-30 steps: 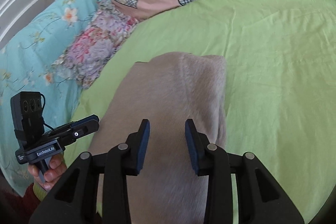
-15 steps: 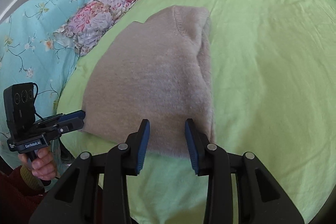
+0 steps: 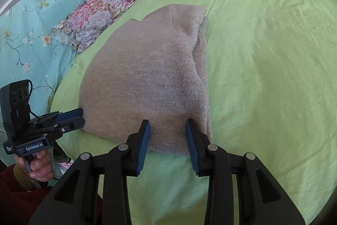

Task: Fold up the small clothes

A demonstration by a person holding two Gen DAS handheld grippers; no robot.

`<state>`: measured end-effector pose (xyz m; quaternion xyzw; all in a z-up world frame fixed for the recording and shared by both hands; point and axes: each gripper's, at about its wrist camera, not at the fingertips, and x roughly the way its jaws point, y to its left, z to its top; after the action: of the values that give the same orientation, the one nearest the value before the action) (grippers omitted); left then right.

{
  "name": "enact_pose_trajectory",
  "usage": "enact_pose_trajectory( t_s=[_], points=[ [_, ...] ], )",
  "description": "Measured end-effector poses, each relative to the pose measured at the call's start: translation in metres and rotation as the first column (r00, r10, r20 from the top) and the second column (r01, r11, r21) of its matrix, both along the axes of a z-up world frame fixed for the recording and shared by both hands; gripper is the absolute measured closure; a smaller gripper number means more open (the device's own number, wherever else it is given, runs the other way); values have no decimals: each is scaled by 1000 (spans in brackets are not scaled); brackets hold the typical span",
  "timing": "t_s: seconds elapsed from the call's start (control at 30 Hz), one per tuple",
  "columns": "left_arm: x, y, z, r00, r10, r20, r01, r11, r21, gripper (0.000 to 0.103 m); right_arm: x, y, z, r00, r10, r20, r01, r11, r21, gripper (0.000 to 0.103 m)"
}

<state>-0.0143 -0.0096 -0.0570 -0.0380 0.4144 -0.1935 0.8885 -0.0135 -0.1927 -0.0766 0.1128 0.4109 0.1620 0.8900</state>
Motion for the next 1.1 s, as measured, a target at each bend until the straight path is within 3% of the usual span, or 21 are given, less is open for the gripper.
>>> enact_pose_trajectory(
  t_s=[0.1, 0.3, 0.37, 0.4, 0.67, 0.83, 1.1],
  points=[
    [-6, 0, 1, 1000, -4, 4, 4, 1000, 23, 66, -4, 4, 2, 1000, 3, 1, -3, 999, -45, 67],
    [-20, 2, 10, 1000, 19, 15, -20, 997, 76, 60, -15, 2, 10, 999, -37, -2, 37, 999, -39, 66],
    [-27, 5, 15, 998, 52, 30, -54, 993, 104, 41, -23, 4, 18, 999, -43, 14, 44, 998, -50, 61],
    [-29, 7, 16, 997, 72, 33, -75, 990, 120, 38, -27, 4, 21, 999, -45, 21, 46, 997, -56, 55],
    [-34, 26, 15, 987, 163, -10, -161, 979, 122, 36, -58, 14, 18, 998, -58, -3, 58, 995, -80, 43],
    [-34, 31, 13, 977, 205, -54, -196, 972, 128, 22, -69, 30, 8, 999, -28, -43, 24, 996, -91, 37],
    [-33, 27, 28, 974, 224, 31, -225, 951, 211, 19, -61, 32, 25, 999, -36, 22, 38, 991, -126, 18]
  ],
)
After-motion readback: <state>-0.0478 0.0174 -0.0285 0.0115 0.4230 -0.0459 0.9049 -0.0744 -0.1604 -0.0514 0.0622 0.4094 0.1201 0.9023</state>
